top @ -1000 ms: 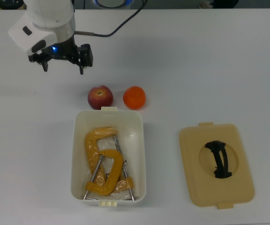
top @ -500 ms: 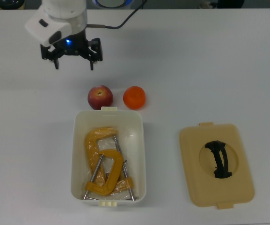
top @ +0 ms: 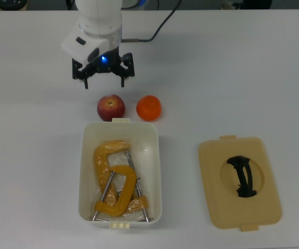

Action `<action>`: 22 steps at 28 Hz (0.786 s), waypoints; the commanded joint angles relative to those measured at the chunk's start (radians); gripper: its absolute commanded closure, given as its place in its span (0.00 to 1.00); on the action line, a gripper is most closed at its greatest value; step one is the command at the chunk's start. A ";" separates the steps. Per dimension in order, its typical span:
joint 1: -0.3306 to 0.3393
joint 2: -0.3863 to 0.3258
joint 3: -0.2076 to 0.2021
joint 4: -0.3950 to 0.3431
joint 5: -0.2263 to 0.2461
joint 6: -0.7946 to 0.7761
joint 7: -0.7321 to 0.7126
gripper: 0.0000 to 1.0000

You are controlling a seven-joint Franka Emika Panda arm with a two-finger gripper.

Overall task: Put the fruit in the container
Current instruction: 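Lower the open gripper down onto the red apple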

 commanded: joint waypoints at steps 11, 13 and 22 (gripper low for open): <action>0.024 0.124 0.009 0.001 -0.023 0.100 -0.021 0.00; 0.024 0.139 0.011 0.001 -0.038 0.108 -0.018 0.00; 0.024 0.171 0.016 0.016 -0.110 0.106 -0.010 0.10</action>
